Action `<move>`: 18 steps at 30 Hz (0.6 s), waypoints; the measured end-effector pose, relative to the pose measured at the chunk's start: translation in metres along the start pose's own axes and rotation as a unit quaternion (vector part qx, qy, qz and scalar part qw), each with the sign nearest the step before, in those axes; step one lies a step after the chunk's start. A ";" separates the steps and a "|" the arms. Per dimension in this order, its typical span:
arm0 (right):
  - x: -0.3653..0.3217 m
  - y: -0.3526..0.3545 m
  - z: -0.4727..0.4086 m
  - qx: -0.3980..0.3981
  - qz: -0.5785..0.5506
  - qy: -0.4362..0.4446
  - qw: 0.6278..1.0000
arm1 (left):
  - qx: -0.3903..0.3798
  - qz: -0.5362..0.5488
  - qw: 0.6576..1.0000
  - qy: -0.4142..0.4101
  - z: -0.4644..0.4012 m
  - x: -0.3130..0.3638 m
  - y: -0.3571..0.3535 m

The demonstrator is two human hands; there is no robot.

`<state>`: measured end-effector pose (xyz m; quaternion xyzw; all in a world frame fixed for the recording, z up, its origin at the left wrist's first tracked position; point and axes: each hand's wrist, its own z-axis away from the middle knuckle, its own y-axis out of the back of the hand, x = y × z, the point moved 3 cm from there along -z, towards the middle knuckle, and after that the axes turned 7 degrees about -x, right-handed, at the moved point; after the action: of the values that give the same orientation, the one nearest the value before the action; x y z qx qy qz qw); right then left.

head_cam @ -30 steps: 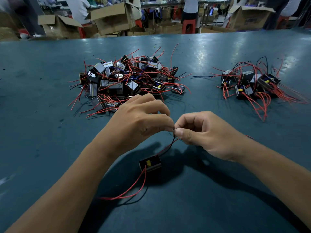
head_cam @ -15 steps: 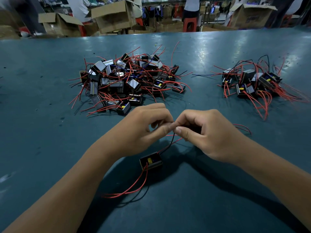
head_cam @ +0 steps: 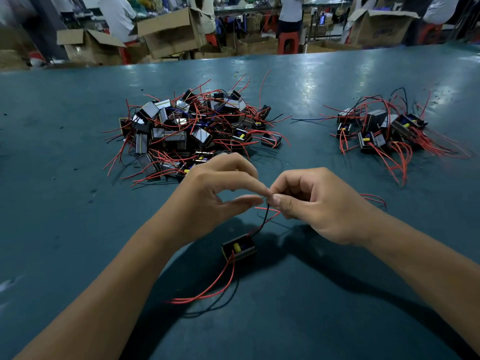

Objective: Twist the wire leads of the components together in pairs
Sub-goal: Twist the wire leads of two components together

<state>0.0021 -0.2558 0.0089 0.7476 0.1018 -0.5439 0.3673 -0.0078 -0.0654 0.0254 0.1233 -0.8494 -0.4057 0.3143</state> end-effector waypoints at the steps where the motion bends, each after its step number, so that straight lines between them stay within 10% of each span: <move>1: 0.000 0.000 0.000 -0.007 -0.010 0.001 1.000 | 0.006 -0.005 1.000 -0.004 0.000 0.001 0.000; 18: 0.000 -0.004 0.001 -0.063 -0.133 0.007 0.989 | 0.030 -0.069 0.996 -0.054 -0.001 0.009 0.004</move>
<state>-0.0007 -0.2538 0.0075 0.7063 0.2371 -0.5756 0.3370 -0.0139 -0.0683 0.0329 0.1687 -0.8664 -0.4065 0.2358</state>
